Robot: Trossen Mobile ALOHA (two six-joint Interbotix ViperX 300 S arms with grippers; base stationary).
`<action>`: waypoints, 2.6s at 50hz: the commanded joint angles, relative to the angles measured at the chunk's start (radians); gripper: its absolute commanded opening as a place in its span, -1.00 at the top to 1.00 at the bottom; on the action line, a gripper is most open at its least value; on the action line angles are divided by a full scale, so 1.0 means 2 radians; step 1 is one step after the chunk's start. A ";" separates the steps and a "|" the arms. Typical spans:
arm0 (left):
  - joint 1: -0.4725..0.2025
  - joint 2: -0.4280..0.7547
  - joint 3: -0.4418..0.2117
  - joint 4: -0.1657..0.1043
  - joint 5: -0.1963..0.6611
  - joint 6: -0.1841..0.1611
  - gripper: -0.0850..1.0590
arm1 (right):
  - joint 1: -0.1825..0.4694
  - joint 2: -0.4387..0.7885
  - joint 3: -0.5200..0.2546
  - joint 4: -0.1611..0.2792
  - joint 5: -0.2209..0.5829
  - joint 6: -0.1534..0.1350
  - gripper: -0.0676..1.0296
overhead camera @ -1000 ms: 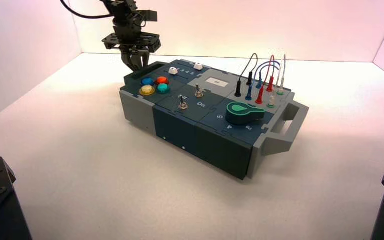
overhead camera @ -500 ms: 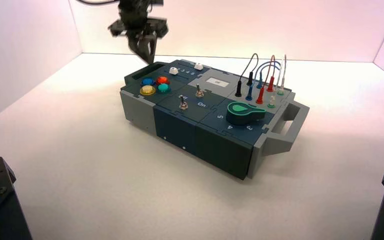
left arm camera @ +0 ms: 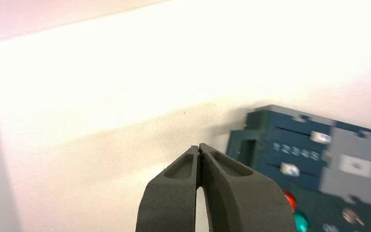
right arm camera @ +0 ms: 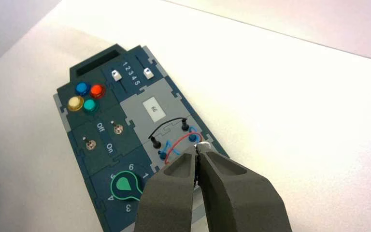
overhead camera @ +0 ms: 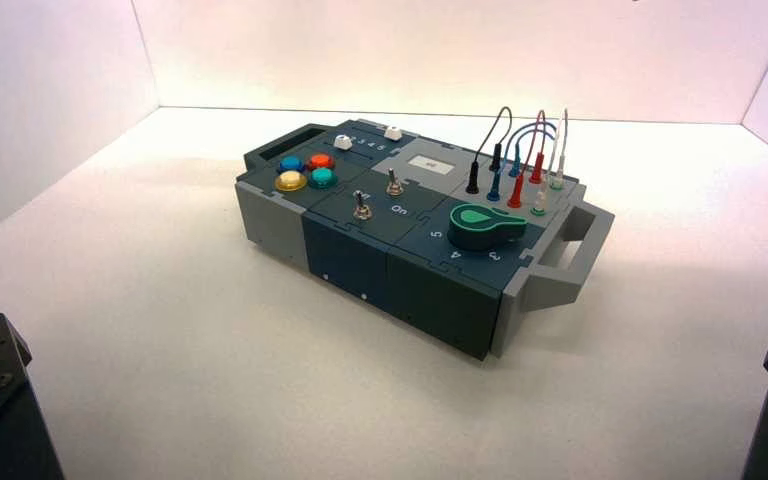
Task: Push the yellow button with the right gripper.
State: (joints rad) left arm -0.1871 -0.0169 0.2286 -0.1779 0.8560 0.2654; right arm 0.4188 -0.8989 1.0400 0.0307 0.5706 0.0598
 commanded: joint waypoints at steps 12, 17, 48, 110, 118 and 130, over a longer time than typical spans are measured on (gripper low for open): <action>0.003 -0.137 0.102 -0.002 -0.002 -0.001 0.91 | 0.039 0.090 -0.048 0.002 0.000 -0.009 0.92; 0.003 -0.170 0.134 -0.002 -0.005 -0.004 0.91 | 0.068 0.126 -0.064 0.002 0.000 -0.008 0.92; 0.003 -0.297 0.242 -0.002 -0.022 -0.012 0.91 | 0.190 0.359 -0.210 0.014 0.001 -0.007 0.92; 0.021 -0.391 0.327 -0.001 -0.054 -0.019 0.91 | 0.252 0.627 -0.460 0.035 0.091 -0.011 0.92; 0.021 -0.404 0.331 -0.001 -0.054 -0.020 0.91 | 0.250 0.630 -0.459 0.035 0.092 -0.010 0.92; 0.021 -0.412 0.334 -0.001 -0.054 -0.020 0.91 | 0.249 0.637 -0.455 0.034 0.092 -0.008 0.92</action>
State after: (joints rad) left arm -0.1503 -0.8437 0.9081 -0.1795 0.7547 0.2286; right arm 0.9143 0.3896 0.1457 0.0982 0.7578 0.0399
